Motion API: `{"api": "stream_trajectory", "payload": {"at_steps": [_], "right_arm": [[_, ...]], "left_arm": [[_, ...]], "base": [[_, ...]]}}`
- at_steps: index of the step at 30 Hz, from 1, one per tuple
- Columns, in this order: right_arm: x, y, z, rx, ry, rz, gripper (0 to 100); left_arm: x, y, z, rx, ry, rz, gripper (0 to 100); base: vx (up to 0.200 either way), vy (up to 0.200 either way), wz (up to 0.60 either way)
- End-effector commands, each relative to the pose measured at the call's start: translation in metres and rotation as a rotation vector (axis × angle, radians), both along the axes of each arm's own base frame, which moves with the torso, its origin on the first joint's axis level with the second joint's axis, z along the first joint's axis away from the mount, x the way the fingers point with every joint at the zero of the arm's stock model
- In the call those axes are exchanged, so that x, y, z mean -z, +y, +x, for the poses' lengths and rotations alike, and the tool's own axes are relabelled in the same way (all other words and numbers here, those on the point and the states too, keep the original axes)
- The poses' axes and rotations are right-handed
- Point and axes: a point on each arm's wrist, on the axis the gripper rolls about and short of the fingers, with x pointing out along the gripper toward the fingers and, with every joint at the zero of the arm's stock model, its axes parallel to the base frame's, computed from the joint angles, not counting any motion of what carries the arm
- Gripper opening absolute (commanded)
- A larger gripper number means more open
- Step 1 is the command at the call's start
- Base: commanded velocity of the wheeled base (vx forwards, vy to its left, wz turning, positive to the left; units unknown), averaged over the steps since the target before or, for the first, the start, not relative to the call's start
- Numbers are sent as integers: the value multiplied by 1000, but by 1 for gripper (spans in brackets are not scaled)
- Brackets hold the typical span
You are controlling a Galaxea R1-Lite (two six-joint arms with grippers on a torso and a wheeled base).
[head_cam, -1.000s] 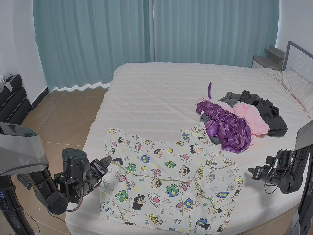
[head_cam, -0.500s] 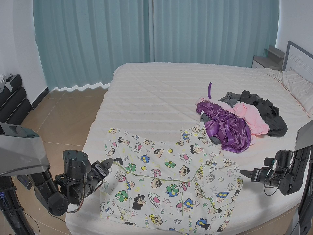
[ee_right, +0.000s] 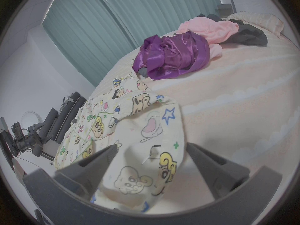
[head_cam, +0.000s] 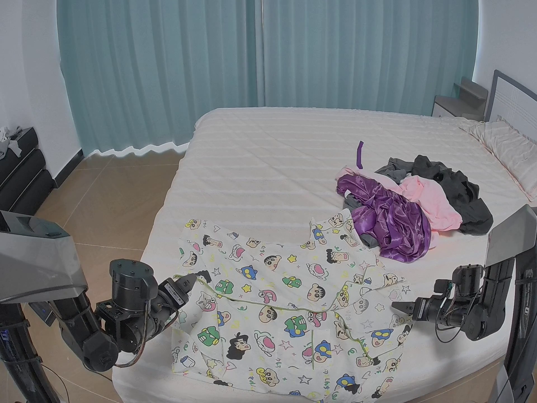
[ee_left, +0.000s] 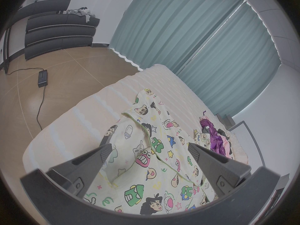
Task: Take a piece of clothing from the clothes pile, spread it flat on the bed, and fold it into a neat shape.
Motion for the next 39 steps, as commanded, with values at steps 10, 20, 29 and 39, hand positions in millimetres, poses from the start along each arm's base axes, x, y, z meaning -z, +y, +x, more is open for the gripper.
{"api": "stream_trajectory", "payload": {"at_steps": [10,20,29,39], "right_arm": [[-2,-18,9,133,-42,-62,0],[-18,-44,16,216,-112,-70,0],[-19,-49,20,234,-130,-74,0],[-33,-49,19,236,-178,-75,100]], "left_arm": [[3,0,0,0,9,8,100],[4,2,-4,2,20,15,100],[7,-2,-9,24,37,24,100],[30,-13,-29,119,148,86,100]], "base": [[0,0,0],[0,0,0],[0,0,0],[0,0,0]]}}
